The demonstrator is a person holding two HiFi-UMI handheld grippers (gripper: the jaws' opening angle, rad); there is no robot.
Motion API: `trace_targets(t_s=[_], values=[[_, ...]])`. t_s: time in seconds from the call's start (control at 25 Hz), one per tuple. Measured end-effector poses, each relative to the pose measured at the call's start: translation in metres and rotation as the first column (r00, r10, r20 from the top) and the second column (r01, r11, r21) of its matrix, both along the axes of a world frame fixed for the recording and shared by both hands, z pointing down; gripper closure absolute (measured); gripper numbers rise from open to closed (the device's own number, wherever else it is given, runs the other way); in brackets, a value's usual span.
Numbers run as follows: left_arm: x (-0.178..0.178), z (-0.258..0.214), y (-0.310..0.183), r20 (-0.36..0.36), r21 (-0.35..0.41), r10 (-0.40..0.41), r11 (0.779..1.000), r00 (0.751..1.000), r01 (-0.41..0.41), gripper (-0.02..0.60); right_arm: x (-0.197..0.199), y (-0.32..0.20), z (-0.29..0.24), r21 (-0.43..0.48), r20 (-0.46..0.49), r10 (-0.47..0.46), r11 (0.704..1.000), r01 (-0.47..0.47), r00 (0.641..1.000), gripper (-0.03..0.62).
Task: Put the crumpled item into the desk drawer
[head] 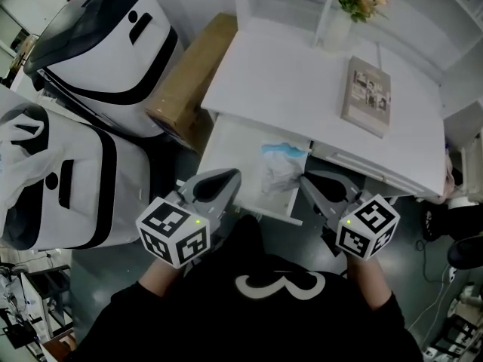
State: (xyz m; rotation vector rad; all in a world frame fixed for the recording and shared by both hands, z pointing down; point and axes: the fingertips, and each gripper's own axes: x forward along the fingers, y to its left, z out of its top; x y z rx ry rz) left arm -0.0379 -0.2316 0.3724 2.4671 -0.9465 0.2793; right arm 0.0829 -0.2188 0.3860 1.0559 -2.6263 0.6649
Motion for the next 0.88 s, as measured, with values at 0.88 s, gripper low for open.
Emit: trace_targets(t_s=[0.88], values=[[-0.023,0.081,-0.079,0.025,-0.158,0.006,0.987,1.0,-0.002,0.572,-0.034,-0.076,0.2,-0.325,-0.206,-0.056,0.946,-0.014,0.977,0.586]])
